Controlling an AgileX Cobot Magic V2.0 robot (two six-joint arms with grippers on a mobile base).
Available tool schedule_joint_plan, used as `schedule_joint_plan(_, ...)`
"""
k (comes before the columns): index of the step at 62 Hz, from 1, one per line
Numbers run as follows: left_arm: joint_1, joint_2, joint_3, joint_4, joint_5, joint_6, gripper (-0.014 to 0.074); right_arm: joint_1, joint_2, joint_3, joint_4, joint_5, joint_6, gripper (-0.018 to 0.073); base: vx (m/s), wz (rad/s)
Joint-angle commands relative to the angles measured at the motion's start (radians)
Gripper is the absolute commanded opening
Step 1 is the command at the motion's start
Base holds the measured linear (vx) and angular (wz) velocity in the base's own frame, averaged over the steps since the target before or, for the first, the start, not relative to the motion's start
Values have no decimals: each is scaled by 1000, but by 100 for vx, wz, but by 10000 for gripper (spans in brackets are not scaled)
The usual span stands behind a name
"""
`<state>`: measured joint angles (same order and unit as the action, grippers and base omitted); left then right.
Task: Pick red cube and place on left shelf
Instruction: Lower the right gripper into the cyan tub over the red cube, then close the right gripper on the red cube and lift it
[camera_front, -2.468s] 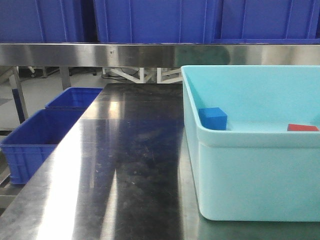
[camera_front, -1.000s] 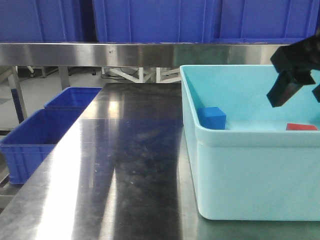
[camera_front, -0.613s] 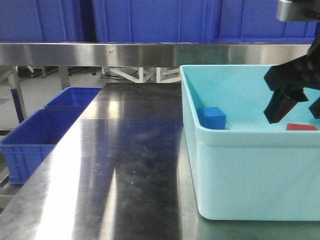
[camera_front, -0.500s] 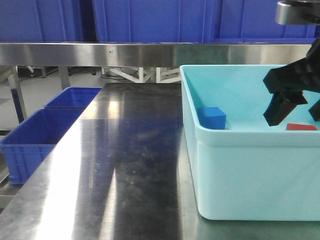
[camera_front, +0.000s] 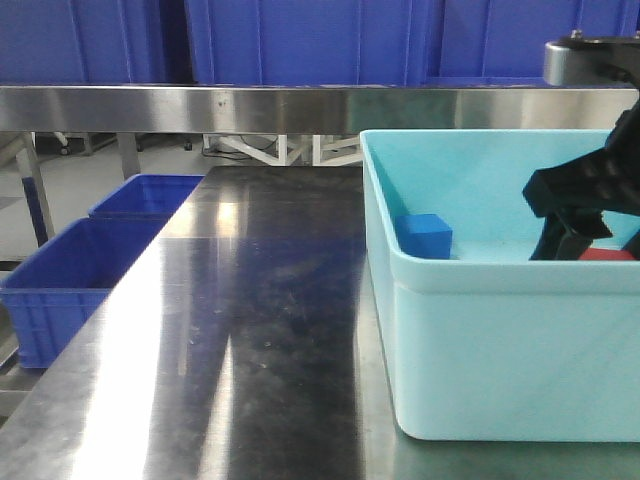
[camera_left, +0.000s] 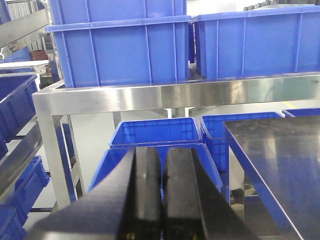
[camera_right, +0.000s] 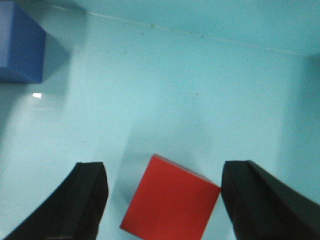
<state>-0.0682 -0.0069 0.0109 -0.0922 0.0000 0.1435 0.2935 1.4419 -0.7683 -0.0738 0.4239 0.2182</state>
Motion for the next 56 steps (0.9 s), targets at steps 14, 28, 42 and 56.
schedule_joint_plan(14,-4,8,22,-6,-83,1,106,-5,15,-34,-3,-71,1,559,0,0)
schedule_joint_plan(28,-4,8,22,-6,-83,1,106,-5,14,-34,-3,-87,1,291,0,0)
schedule_joint_plan(42,-4,8,22,-6,-83,1,106,-2,-31,-36,-3,-108,1,62,0,0)
schedule_joint_plan(56,-4,8,22,-6,-83,1,106,1,-229,-35,-6,-204,1,57,0,0)
